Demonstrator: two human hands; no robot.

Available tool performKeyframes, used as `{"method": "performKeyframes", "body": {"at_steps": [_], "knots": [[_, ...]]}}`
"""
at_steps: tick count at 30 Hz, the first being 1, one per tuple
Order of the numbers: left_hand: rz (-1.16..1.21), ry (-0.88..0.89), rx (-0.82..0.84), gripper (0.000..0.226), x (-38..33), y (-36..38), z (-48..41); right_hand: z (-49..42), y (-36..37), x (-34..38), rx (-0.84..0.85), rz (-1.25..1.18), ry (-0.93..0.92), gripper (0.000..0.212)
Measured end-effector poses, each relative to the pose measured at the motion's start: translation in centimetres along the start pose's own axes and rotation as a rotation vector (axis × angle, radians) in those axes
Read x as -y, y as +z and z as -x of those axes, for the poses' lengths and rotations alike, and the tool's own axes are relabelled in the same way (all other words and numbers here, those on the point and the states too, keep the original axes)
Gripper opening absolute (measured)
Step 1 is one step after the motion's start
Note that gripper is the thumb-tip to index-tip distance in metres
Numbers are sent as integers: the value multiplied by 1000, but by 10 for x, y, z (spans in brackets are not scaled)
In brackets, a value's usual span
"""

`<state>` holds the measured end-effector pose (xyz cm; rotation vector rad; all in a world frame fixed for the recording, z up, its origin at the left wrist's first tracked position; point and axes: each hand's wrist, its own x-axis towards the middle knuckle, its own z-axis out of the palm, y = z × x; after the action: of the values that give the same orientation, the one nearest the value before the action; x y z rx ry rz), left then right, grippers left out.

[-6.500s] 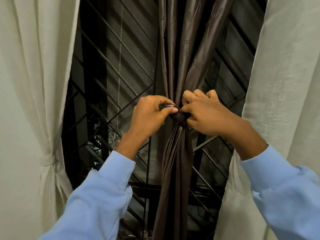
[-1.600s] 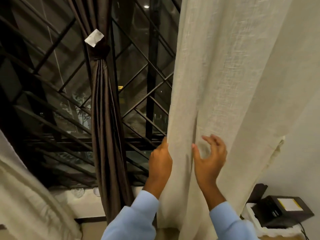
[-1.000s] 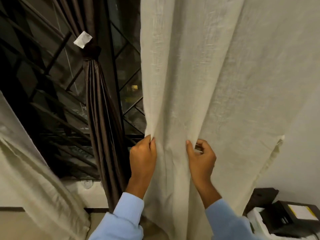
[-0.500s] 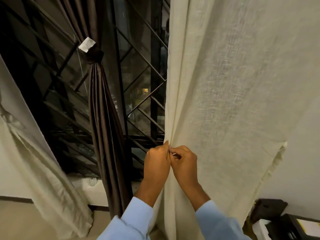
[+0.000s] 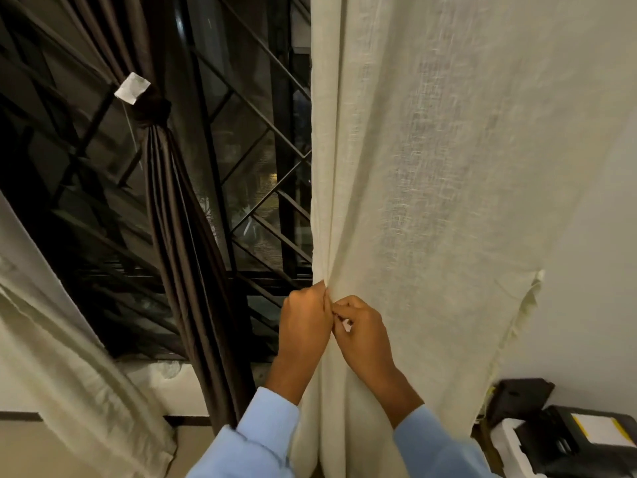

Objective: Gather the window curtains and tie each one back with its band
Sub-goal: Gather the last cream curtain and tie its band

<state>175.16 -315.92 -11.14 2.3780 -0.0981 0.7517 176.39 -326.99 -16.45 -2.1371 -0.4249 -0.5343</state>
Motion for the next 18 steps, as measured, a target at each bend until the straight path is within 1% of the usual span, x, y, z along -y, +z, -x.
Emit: {"method": "performKeyframes", "body": {"at_steps": [1, 3, 4, 6, 8, 10, 12, 14, 16, 18], "knots": [[6, -1, -11, 25, 1, 2, -1, 1, -9, -3, -32, -16, 60, 12], [2, -6, -30, 25, 5, 3, -3, 3, -24, -17, -244, -15, 175, 17], [1, -12, -32, 25, 8, 3, -4, 5, -31, -23, -370, 33, 209, 25], [-9, -27, -33, 26, 12, 4, -8, 4, -47, -37, -565, 154, 283, 49], [-27, -39, -43, 25, 15, 4, -13, -1, -63, -48, -681, 209, 384, 72], [-31, -45, -55, 24, 16, 4, -15, -5, -74, -55, -736, 209, 452, 89], [-25, -42, -62, 25, 19, 5, -16, -8, -81, -62, -741, 177, 498, 101], [-13, -27, -74, 25, 23, 5, -16, -12, -86, -68, -720, 42, 539, 108], [5, -12, -100, 25, 28, 3, -17, -17, -90, -69, -700, -150, 603, 109], [13, 1, -128, 24, 33, 1, -18, -19, -93, -68, -698, -198, 627, 100]]}}
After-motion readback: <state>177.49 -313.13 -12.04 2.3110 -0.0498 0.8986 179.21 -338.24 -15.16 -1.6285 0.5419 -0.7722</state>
